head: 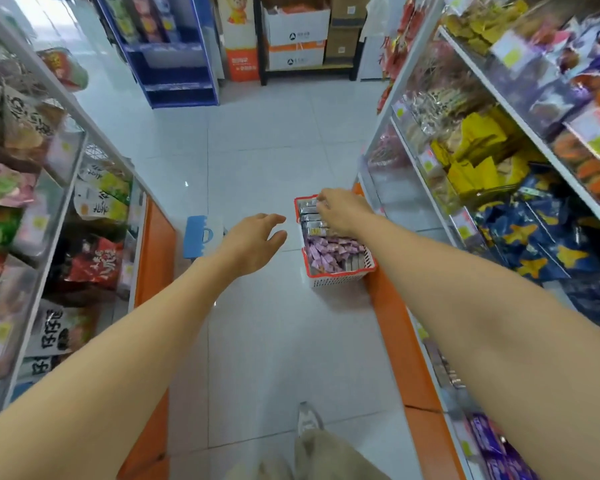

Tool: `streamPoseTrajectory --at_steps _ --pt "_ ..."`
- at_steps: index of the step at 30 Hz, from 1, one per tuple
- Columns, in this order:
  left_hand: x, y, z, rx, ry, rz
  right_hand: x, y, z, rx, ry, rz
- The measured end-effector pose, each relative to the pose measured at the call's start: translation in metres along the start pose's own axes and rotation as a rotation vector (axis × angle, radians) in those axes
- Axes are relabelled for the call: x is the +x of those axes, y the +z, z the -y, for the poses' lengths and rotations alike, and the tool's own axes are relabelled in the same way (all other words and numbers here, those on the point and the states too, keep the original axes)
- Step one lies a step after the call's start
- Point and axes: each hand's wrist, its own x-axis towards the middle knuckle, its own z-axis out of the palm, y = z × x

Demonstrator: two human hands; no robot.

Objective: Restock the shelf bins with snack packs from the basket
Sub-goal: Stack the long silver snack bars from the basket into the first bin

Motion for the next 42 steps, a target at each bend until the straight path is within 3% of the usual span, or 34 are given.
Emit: streamPoseTrajectory --at_steps 9,22,42 --pt "0.109 -0.056 0.037 -0.009 -0.022 0.011 0.12 -0.024 0.01 -0.031 -0.013 0.039" --pt "0.279 -0.148 0.115 0.061 0.09 0.059 0.3 -0.048 0.043 0.019 0.096 0.024" --pt "0.561 -0.234 0.145 0.06 0.145 0.14 0.567 -0.093 -0.012 0.062 0.181 0.082"
